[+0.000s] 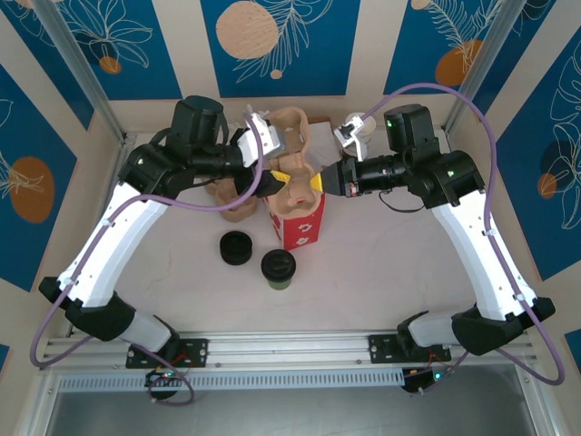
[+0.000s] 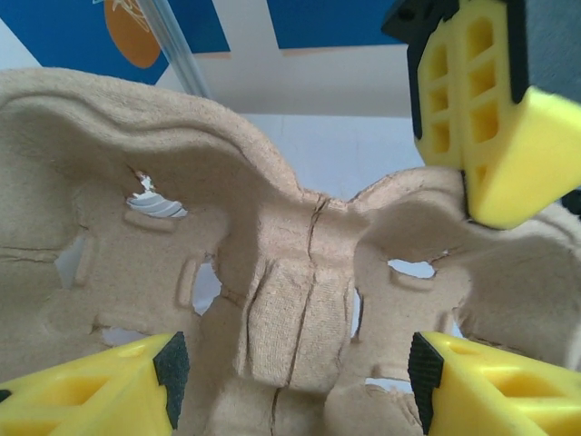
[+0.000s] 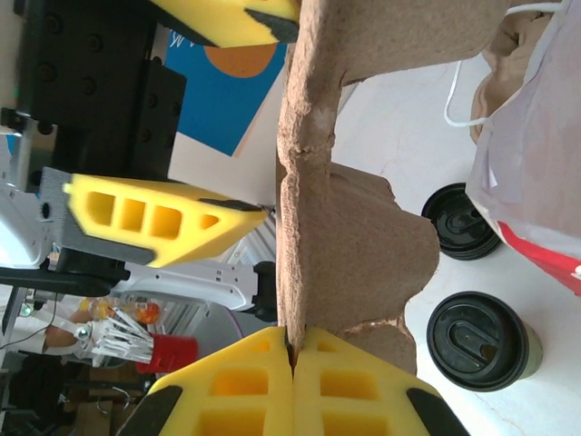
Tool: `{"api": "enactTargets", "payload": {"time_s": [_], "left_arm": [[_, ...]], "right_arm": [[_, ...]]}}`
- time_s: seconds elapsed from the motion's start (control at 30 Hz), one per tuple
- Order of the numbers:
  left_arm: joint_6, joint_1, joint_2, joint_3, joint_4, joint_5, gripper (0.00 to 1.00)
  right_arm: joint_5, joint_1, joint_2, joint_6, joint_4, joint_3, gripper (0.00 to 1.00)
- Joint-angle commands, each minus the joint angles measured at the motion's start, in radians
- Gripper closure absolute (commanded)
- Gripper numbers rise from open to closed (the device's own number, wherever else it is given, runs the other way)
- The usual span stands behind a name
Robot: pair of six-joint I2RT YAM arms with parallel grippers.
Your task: Pack the takeout coffee
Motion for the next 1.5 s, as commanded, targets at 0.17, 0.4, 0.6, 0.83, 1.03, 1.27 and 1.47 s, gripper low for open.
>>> {"api": "enactTargets", "payload": {"time_s": [0.17, 0.4, 0.6, 0.83, 1.03, 1.27, 1.47], "left_arm": [[0.093, -0.068, 0.021, 0.037, -0.04, -0.122, 0.34], [0.101, -0.098, 0.038, 0.041, -0.031, -0.168, 0.38], [0.098, -0.103, 0.042, 0.043, -0.021, -0.192, 0.41], [0.1, -0.103, 0.046, 0.042, -0.023, -0.208, 0.45], [0.104, -0.103, 0.052, 0.042, -0.032, -0.204, 0.53], [0.109, -0.102, 0.059, 0.044, -0.037, -0.208, 0.55], [0.076, -0.102, 0.079, 0.077, -0.046, -0.214, 0.58]], "right_arm": [[-0.057, -0.005, 0.006, -0.024, -0.041, 0.001, 1.0], [-0.065, -0.003, 0.014, -0.026, -0.049, -0.013, 1.0], [-0.063, -0.005, 0.019, -0.04, -0.066, -0.019, 1.0], [-0.063, -0.006, 0.028, -0.053, -0.081, -0.011, 1.0], [-0.069, -0.011, 0.035, -0.058, -0.083, -0.011, 1.0], [-0.08, -0.027, 0.031, -0.063, -0.081, -0.012, 1.0], [-0.101, -0.065, 0.007, -0.058, -0.059, -0.038, 0.82]]}}
